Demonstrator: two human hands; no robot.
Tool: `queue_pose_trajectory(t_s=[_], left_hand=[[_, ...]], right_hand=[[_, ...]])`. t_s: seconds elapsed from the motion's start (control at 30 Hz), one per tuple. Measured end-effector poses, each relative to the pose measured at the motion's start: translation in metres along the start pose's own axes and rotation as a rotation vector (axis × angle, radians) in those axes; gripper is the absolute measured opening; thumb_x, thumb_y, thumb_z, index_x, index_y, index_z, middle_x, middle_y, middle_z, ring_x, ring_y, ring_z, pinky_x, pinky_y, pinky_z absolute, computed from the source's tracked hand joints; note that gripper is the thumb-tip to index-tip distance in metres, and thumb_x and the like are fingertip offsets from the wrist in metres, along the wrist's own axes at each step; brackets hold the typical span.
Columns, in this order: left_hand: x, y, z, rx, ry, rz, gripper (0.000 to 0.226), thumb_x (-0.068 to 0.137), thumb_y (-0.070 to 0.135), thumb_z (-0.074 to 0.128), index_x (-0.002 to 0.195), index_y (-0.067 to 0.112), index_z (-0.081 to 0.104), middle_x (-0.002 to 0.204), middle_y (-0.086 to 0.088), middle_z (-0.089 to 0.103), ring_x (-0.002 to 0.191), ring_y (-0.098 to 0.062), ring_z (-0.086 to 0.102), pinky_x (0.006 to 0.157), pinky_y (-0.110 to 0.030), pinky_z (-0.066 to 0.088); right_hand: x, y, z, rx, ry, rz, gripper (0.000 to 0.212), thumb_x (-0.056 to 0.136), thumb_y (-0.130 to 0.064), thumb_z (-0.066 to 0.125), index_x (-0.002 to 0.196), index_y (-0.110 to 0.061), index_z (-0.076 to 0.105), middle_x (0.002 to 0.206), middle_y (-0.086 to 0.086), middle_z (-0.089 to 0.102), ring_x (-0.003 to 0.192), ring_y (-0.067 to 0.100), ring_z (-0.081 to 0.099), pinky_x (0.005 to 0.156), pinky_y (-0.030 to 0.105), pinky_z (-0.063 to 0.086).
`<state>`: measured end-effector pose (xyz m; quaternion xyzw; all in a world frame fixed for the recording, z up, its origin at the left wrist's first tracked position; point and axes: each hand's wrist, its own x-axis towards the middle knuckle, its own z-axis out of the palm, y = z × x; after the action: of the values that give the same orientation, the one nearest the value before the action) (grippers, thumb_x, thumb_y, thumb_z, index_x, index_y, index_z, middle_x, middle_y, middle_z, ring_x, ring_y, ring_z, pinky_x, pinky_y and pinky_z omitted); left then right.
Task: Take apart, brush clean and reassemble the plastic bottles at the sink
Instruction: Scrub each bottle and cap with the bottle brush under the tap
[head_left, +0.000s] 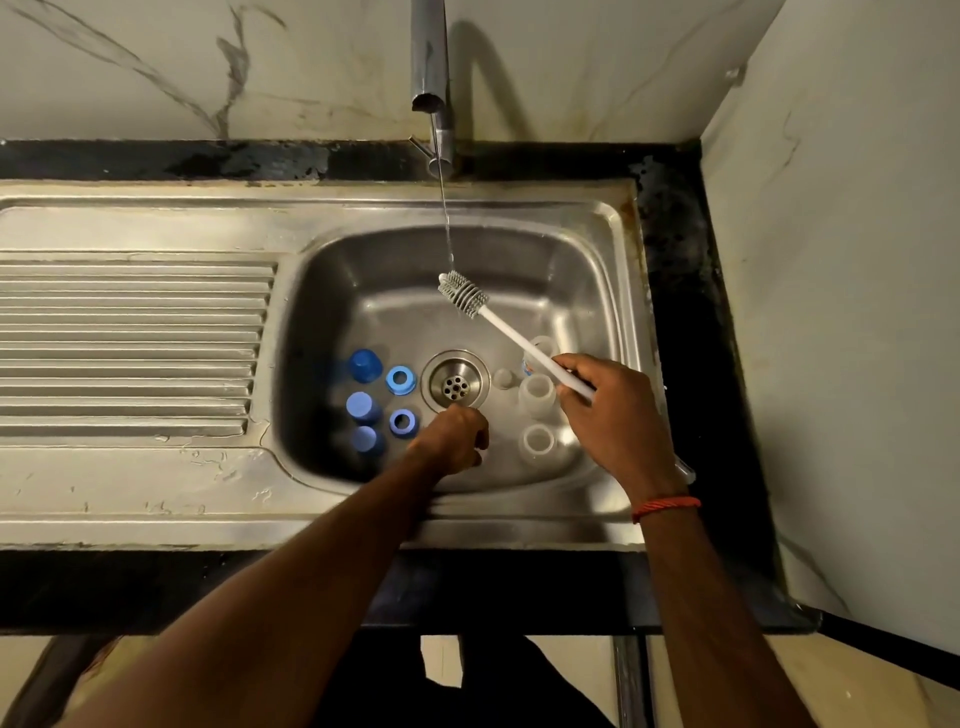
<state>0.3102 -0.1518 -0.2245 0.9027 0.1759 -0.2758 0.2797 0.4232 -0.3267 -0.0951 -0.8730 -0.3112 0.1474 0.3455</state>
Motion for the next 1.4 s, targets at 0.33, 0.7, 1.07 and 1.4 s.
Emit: queue_pose_trajectory(t_s=[0.33, 0.7, 1.07, 1.4], left_hand=[[0.003, -0.008, -0.003, -0.056, 0.013, 0.033, 0.028, 0.088, 0.013, 0.074, 0.116, 0.01, 0.072, 0.116, -0.005, 0.071, 0.105, -0.019, 0.066, 0.091, -0.024, 0.05], [0.005, -0.007, 0.0, -0.055, -0.108, 0.056, 0.036, 0.087, 0.015, 0.076, 0.123, 0.011, 0.07, 0.12, -0.007, 0.069, 0.109, -0.021, 0.064, 0.094, -0.027, 0.049], [-0.028, -0.032, -0.043, 0.14, 0.028, -0.103, 0.018, 0.089, 0.024, 0.068, 0.107, 0.024, 0.069, 0.112, 0.001, 0.067, 0.09, -0.014, 0.062, 0.076, -0.029, 0.051], [-0.036, -0.047, -0.025, 0.269, -0.056, -0.197, 0.04, 0.082, 0.026, 0.082, 0.114, 0.012, 0.063, 0.115, -0.009, 0.063, 0.099, -0.022, 0.064, 0.086, -0.034, 0.053]], right_hand=[[0.003, 0.001, 0.0, 0.034, -0.001, -0.005, 0.029, 0.09, -0.014, 0.067, 0.117, -0.019, 0.071, 0.1, -0.001, 0.072, 0.087, 0.013, 0.066, 0.079, 0.028, 0.057], [0.002, 0.004, -0.002, 0.039, -0.026, -0.011, 0.028, 0.09, -0.016, 0.066, 0.117, -0.022, 0.071, 0.098, -0.003, 0.071, 0.085, 0.011, 0.065, 0.078, 0.031, 0.057], [0.019, -0.025, -0.008, -0.071, 0.038, -0.027, 0.029, 0.096, -0.027, 0.055, 0.123, -0.029, 0.063, 0.093, 0.002, 0.072, 0.086, 0.025, 0.067, 0.073, 0.042, 0.056], [0.039, -0.045, -0.009, -0.077, 0.056, -0.01, 0.023, 0.098, -0.027, 0.056, 0.119, -0.027, 0.066, 0.092, 0.0, 0.072, 0.081, 0.022, 0.065, 0.072, 0.037, 0.055]])
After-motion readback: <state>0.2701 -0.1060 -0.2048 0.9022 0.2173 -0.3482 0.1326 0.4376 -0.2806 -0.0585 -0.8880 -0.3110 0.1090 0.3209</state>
